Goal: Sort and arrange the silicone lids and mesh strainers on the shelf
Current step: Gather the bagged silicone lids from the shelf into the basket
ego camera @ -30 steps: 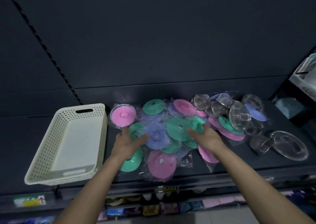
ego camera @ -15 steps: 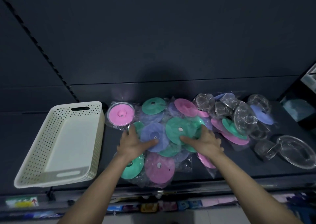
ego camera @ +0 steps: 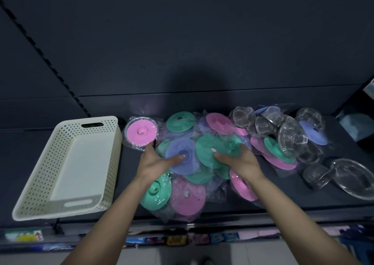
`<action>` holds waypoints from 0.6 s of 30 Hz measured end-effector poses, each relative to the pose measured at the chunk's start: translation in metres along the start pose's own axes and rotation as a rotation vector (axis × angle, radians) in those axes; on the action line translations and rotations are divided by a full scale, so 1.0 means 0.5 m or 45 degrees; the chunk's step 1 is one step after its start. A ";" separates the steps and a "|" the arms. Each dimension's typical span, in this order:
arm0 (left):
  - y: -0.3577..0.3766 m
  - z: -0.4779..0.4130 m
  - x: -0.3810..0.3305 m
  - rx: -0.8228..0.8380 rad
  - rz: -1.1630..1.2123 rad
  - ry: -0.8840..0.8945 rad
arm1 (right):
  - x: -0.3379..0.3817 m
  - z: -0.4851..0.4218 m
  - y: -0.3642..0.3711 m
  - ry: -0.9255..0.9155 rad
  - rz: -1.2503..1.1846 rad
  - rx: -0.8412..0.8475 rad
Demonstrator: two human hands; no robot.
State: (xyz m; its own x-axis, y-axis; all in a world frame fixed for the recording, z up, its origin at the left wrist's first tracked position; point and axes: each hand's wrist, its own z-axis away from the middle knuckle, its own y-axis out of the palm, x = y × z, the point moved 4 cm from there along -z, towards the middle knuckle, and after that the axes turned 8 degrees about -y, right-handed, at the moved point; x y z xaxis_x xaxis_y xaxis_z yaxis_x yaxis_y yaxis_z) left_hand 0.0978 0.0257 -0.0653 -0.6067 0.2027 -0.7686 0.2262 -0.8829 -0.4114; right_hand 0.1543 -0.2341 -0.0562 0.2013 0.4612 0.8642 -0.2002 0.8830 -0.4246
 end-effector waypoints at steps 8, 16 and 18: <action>0.004 0.019 -0.044 -0.014 0.026 0.081 | 0.017 0.037 0.037 -0.229 0.837 0.365; -0.026 0.025 -0.045 -0.063 0.133 0.123 | 0.028 0.031 0.018 -0.420 0.611 0.199; -0.038 0.030 -0.034 -0.142 0.239 0.116 | 0.018 0.024 -0.003 -0.356 0.389 0.169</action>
State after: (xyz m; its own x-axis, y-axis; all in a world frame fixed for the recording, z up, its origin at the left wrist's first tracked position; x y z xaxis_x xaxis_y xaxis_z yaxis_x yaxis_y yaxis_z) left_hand 0.0921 0.0328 -0.0371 -0.4759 0.0812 -0.8757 0.4143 -0.8576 -0.3047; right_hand 0.1448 -0.2325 -0.0443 -0.1504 0.6418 0.7519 -0.3356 0.6823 -0.6495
